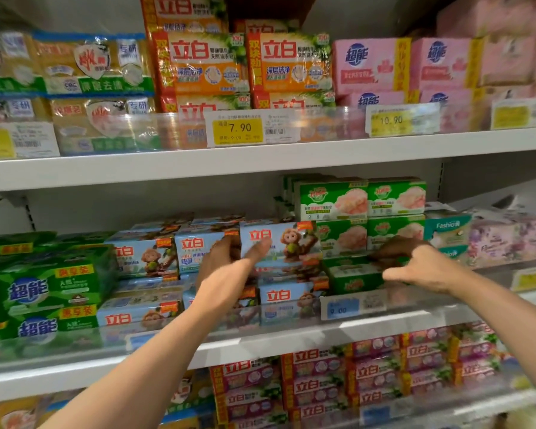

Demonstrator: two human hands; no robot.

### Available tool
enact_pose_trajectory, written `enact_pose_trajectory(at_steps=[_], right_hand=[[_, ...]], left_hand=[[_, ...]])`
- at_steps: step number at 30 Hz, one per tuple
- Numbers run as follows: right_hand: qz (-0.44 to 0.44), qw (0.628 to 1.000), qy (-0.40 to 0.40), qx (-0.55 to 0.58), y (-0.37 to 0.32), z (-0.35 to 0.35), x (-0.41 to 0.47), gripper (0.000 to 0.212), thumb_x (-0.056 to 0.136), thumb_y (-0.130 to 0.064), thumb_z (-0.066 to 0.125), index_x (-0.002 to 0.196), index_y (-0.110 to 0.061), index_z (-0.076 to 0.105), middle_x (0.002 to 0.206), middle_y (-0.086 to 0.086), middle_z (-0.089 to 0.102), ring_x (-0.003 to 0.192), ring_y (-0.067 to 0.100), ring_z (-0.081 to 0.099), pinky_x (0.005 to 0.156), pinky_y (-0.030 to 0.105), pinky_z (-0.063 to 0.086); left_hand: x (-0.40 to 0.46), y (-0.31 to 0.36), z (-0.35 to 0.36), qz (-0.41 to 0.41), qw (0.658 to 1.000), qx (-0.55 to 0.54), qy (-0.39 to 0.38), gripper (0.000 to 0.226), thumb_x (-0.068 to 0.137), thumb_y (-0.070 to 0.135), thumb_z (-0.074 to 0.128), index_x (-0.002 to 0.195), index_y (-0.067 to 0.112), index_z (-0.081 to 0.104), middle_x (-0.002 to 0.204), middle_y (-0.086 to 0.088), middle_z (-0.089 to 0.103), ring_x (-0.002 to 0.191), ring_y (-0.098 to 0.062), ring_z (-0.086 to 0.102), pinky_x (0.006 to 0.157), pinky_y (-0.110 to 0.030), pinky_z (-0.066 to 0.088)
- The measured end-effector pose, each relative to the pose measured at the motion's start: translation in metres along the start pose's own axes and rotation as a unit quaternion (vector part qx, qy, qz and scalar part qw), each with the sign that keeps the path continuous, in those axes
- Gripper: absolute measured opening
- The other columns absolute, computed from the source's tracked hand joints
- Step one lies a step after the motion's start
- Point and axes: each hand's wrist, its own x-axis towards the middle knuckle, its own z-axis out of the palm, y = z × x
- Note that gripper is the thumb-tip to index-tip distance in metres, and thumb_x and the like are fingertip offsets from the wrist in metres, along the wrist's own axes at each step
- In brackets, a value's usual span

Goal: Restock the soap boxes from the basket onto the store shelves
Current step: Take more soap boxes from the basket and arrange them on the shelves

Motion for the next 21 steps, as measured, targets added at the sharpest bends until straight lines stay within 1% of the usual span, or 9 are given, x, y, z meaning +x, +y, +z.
enact_pose_trajectory(at_steps=[2,5,7,9,11,14,16,19,21], right_hand=[[-0.018,1.0,0.009,-0.002,0.0,0.001,-0.001,0.032,0.083,-0.016,0.072,0.113,-0.024,0.065,0.101,-0.014,0.06,0.089,0.004,0.055,0.068,0.004,0.039],[-0.017,0.999,0.027,0.008,0.002,0.006,-0.004,0.035,0.078,-0.022,0.076,0.112,-0.023,0.067,0.114,-0.005,0.065,0.104,0.015,0.059,0.09,0.028,0.047],[-0.009,1.0,0.023,0.016,0.002,0.011,-0.005,0.041,0.071,-0.034,0.079,0.11,-0.025,0.068,0.113,-0.002,0.068,0.103,0.016,0.062,0.094,0.037,0.05],[-0.025,0.999,0.018,0.012,-0.003,0.015,-0.006,0.048,0.071,-0.034,0.081,0.116,-0.023,0.066,0.117,-0.005,0.066,0.107,0.013,0.061,0.096,0.036,0.049],[-0.031,0.999,0.032,0.016,-0.007,0.019,-0.009,0.05,0.072,-0.032,0.08,0.118,-0.022,0.065,0.117,-0.007,0.064,0.107,0.011,0.06,0.096,0.031,0.049],[-0.04,0.998,0.038,0.007,-0.01,0.024,-0.014,0.046,0.079,-0.028,0.076,0.123,-0.02,0.063,0.114,-0.008,0.063,0.103,0.01,0.059,0.089,0.024,0.047],[-0.047,0.998,0.036,-0.021,-0.016,0.026,-0.018,0.045,0.085,-0.027,0.071,0.127,-0.019,0.06,0.11,-0.009,0.059,0.1,0.008,0.055,0.083,0.019,0.042],[-0.049,0.997,0.02,-0.064,-0.022,0.032,-0.018,0.046,0.09,-0.03,0.065,0.133,-0.019,0.055,0.12,-0.003,0.059,0.105,0.014,0.058,0.083,0.02,0.044],[-0.032,0.994,0.011,-0.107,-0.022,0.037,-0.016,0.039,0.092,-0.032,0.06,0.126,-0.014,0.057,0.108,0.003,0.064,0.087,0.016,0.061,0.072,0.027,0.049]], left_hand=[[0.006,0.006,0.0,-0.035,0.999,0.001,0.01,0.062,0.081,0.069,0.054,0.09,0.009,0.067,0.075,-0.003,0.069,0.073,-0.02,0.065,0.08,-0.038,0.052],[0.017,0.013,-0.001,-0.089,0.994,0.068,0.015,0.071,0.084,0.076,0.043,0.064,0.01,0.063,0.068,-0.009,0.066,0.071,-0.027,0.064,0.075,-0.036,0.048],[0.022,0.013,0.002,-0.109,0.987,0.121,0.01,0.079,0.081,0.083,0.029,0.069,0.011,0.06,0.073,-0.009,0.065,0.073,-0.026,0.062,0.074,-0.035,0.046],[0.02,0.007,0.005,-0.087,0.986,0.144,0.001,0.08,0.077,0.086,0.023,0.07,0.013,0.056,0.072,-0.008,0.063,0.071,-0.025,0.061,0.073,-0.035,0.048],[0.011,-0.001,0.005,-0.028,0.988,0.152,-0.016,0.069,0.073,0.084,0.037,0.07,0.017,0.056,0.07,-0.002,0.062,0.069,-0.021,0.062,0.067,-0.032,0.048],[0.004,-0.009,0.003,0.032,0.981,0.187,-0.037,0.05,0.066,0.073,0.067,0.091,0.03,0.065,0.084,0.013,0.069,0.077,-0.008,0.066,0.067,-0.028,0.054],[0.004,-0.01,0.005,0.037,0.974,0.222,-0.024,0.05,0.063,0.073,0.069,0.093,0.033,0.063,0.085,0.015,0.067,0.077,-0.007,0.065,0.063,-0.026,0.053],[0.003,-0.008,0.01,0.042,0.966,0.256,-0.008,0.05,0.063,0.075,0.067,0.087,0.032,0.061,0.081,0.013,0.066,0.071,-0.009,0.062,0.061,-0.028,0.055],[0.002,-0.008,0.011,0.048,0.963,0.265,-0.007,0.05,0.066,0.074,0.066,0.089,0.031,0.063,0.083,0.01,0.068,0.072,-0.011,0.064,0.064,-0.032,0.057]])
